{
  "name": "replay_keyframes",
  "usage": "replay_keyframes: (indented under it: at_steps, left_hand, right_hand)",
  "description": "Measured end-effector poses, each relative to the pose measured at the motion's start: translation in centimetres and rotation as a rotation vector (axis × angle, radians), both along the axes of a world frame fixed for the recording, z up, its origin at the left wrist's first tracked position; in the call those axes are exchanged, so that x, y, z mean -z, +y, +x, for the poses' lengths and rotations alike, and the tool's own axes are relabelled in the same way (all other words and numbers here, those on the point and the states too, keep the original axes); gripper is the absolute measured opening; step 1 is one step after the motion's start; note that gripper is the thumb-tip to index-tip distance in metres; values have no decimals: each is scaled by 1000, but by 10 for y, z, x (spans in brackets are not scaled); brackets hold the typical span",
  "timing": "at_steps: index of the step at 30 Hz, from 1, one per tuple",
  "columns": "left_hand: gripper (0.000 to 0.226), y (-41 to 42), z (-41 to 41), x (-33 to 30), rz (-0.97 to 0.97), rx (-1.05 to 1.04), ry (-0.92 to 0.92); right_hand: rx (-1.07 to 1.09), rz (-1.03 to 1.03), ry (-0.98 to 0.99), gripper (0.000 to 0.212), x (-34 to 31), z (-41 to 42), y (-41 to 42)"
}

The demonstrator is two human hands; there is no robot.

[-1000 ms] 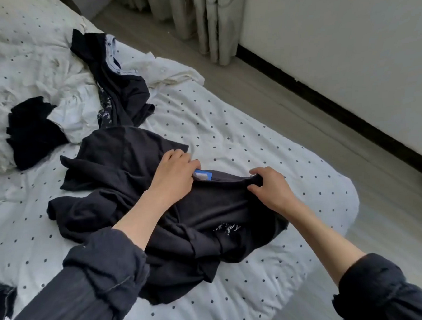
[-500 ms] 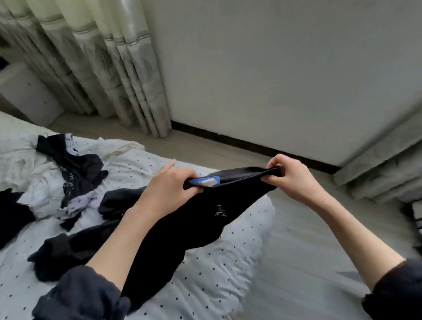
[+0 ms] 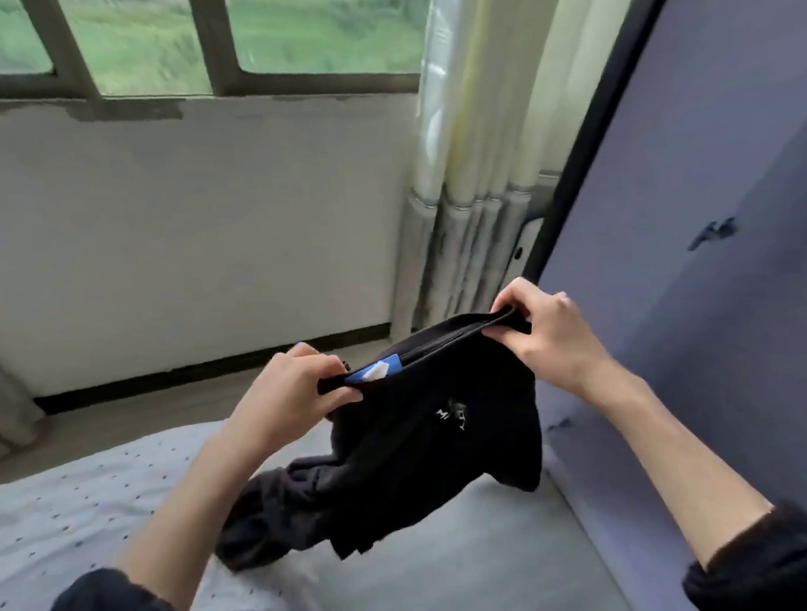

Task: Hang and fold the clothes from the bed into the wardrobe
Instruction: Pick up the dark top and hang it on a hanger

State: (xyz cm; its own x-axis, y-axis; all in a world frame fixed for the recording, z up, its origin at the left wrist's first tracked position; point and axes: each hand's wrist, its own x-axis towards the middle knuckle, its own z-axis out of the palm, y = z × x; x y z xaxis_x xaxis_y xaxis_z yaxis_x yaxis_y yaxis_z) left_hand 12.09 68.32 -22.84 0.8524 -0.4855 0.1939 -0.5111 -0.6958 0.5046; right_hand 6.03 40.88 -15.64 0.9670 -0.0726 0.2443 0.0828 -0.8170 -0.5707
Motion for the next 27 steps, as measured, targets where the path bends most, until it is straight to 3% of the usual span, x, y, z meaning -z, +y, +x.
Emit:
replay_keyframes:
  at_steps: [3,11,16,19,21,24,27]
  left_hand:
    - [27,-67,6,-17,85,118,-114]
    - [24,-220,28,-38,230,270,-190]
    - [18,-319,26,-33,154,323,28]
    - [36,-373,18,-28,60,287,173]
    - [36,-415,15,-26,-80,277,320]
    - [30,-462,13,-26,-289,228,534]
    - [27,-505,12,-29,-293,262,584]
  right_hand:
    - [162,25,-25,18,-16,-29,-64]
    - [412,71,-32,20,-28,-82,-212]
    - [551,116,-30,17,-30,-107,-296]
    - [606,142,36,12,-25,-119,-334]
    - [657,162,72,13,-24,-131,-364]
    - [671,212,237,17,-21,-145,-394]
    - [704,262,364,14,-14,-159,-417]
